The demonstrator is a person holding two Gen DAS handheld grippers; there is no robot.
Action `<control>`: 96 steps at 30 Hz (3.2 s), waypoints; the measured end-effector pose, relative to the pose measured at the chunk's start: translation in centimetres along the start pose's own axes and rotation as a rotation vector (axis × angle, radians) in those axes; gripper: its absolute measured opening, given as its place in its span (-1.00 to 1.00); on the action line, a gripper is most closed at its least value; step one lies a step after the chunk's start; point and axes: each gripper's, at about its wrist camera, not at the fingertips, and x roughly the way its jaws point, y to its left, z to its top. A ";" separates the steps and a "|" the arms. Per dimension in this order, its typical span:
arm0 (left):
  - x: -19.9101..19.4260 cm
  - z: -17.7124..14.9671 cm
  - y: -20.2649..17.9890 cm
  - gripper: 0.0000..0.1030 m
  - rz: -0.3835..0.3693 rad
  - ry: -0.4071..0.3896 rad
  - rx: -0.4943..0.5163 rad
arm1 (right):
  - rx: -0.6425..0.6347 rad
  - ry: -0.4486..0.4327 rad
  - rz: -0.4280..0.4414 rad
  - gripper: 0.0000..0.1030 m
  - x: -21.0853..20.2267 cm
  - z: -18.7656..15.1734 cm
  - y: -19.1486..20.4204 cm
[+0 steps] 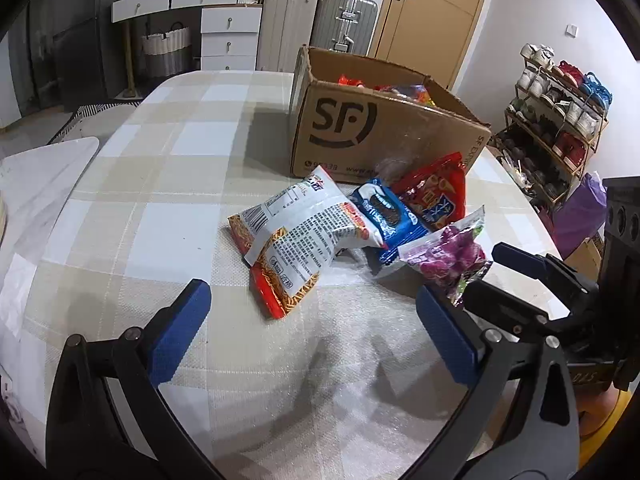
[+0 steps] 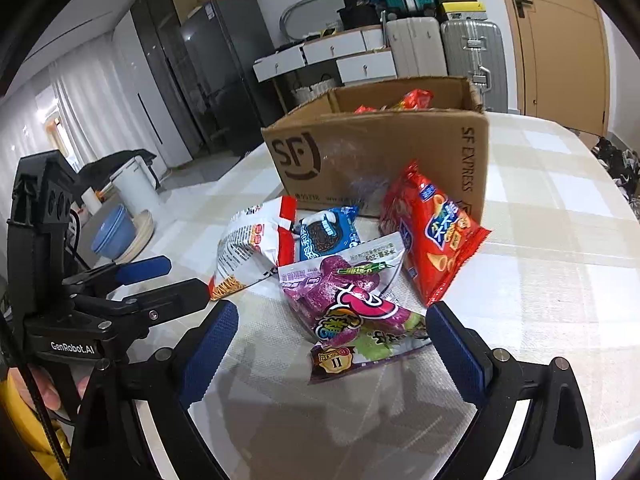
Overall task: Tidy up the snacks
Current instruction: 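Grasp purple grape candy bag with right tool while left tool grasps white chip bag, then lift both held bags and carry them over the cardboard box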
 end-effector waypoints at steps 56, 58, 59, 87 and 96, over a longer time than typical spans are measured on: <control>6.1 4.7 0.6 0.97 0.018 0.128 0.197 | 0.191 -0.135 0.204 -0.05 -2.3 -0.8 -5.5; 7.0 4.8 0.2 0.92 -0.001 0.144 0.219 | 0.198 -0.135 0.214 -0.05 -2.3 -0.7 -5.6; 7.4 4.9 0.0 0.71 -0.007 0.153 0.237 | 0.197 -0.136 0.217 -0.05 -2.3 -0.7 -5.6; -2.3 2.6 -1.9 -0.17 -0.067 0.029 0.180 | 0.197 -0.155 0.233 -0.05 -2.6 -1.0 -5.8; -6.9 2.3 -2.7 -0.17 -0.081 -0.025 0.134 | 0.232 -0.205 0.256 -0.05 -6.0 -1.0 -5.0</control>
